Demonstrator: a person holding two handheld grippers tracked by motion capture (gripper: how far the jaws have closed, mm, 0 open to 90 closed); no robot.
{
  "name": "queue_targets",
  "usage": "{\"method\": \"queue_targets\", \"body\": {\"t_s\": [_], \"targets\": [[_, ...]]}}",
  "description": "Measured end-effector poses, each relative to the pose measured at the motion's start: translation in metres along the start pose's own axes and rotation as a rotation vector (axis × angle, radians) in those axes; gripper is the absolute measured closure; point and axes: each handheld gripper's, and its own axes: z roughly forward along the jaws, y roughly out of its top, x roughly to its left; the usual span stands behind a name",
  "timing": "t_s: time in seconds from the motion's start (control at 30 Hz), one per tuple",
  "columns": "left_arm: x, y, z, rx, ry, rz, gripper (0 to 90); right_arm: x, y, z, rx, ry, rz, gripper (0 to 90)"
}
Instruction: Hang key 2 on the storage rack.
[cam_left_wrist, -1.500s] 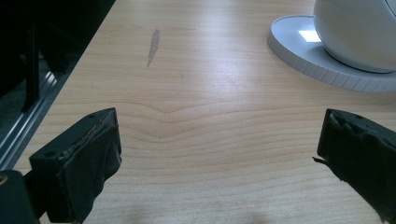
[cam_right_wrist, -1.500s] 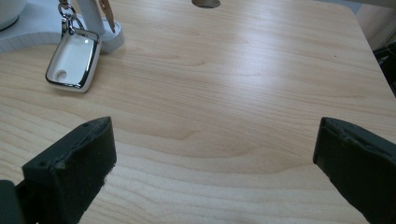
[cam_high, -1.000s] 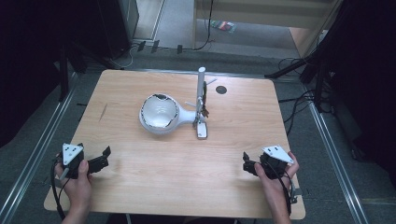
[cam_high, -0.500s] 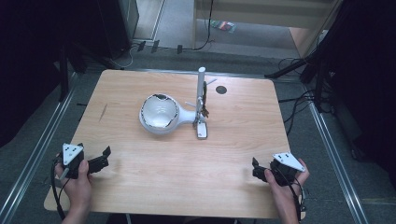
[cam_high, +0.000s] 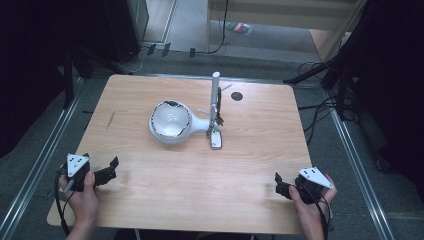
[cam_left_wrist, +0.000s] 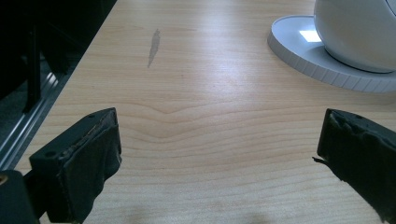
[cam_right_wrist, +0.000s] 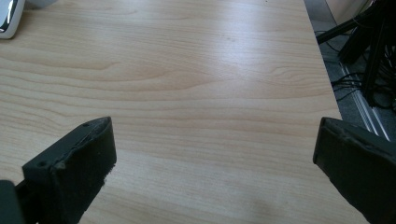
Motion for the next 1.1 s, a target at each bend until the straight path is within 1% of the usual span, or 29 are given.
{"method": "queue_targets", "body": {"t_s": [0.17,0.27,0.43,0.87,1.1], "targets": [[0.0,0.0,0.0,0.0,0.0,0.0,0.0,-0.007,-0.005,-0.002,-0.002,0.004,0.013,0.0],[0.0,0.0,0.0,0.001,0.001,0.002,0.0,-0.01,-0.007,-0.004,-0.002,0.002,0.012,0.0],[0.0,0.0,0.0,0.0,0.002,0.002,0.0,-0.016,-0.011,-0.006,-0.002,-0.011,0.007,0.0],[0.0,0.0,0.0,-0.002,0.001,0.001,0.0,-0.031,-0.023,-0.013,-0.004,-0.036,0.02,0.0],[0.0,0.0,0.0,-0.002,0.003,0.001,0.0,-0.04,-0.028,-0.017,-0.002,-0.056,0.043,0.0]]}}
